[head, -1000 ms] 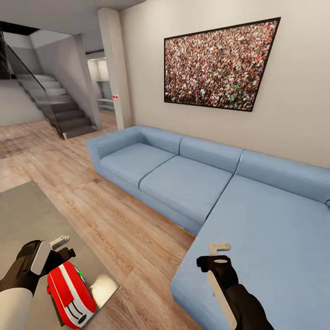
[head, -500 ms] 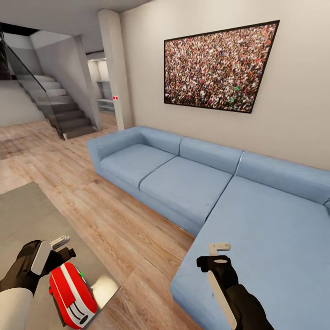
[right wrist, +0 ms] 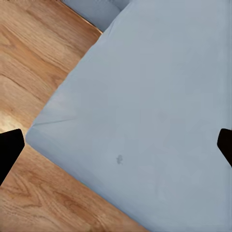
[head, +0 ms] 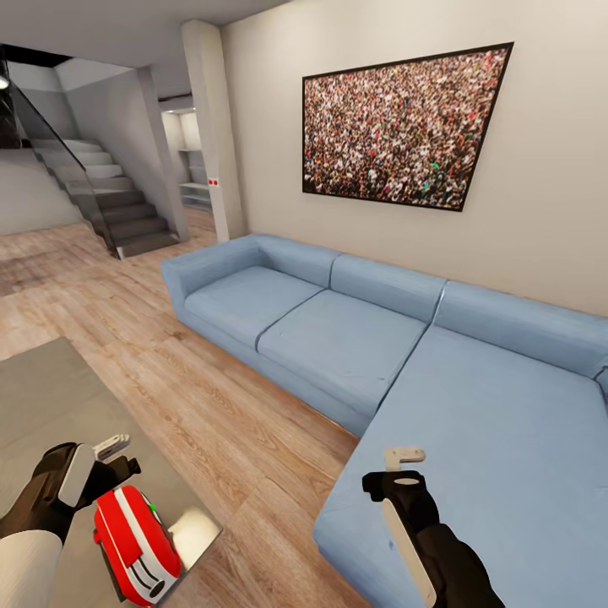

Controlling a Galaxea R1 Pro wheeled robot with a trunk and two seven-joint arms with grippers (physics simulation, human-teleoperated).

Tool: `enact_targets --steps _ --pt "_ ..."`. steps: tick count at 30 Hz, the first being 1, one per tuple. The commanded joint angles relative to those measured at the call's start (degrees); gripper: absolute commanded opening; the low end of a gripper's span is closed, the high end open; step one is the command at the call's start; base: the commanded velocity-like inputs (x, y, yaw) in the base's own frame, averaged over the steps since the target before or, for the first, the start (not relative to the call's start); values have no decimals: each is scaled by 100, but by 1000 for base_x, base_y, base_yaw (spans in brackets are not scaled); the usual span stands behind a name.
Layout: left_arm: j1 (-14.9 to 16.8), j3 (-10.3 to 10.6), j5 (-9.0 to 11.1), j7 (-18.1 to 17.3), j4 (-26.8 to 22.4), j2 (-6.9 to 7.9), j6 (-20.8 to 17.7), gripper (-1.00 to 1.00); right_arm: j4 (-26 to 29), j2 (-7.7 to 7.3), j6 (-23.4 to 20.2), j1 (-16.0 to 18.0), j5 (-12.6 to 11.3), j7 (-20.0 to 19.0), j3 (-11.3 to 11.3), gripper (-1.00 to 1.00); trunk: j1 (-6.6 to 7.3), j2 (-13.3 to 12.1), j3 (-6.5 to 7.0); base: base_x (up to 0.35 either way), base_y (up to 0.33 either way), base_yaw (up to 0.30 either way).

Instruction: Turn on the radio receiver that's on the table in the living room.

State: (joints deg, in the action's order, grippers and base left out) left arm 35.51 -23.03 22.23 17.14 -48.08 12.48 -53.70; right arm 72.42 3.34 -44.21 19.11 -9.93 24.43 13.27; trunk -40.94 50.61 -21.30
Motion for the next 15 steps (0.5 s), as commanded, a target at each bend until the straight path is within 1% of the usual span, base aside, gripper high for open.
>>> enact_targets --steps 1,15 --pt "0 0 0 0 0 0 0 100 0 0 0 -1 0 0 0 100 23 -42 19 0 0 0" --pt "-17 0 0 0 0 -2 0 100 0 0 0 -2 0 0 0 100 330 -603 270 0 0 0"
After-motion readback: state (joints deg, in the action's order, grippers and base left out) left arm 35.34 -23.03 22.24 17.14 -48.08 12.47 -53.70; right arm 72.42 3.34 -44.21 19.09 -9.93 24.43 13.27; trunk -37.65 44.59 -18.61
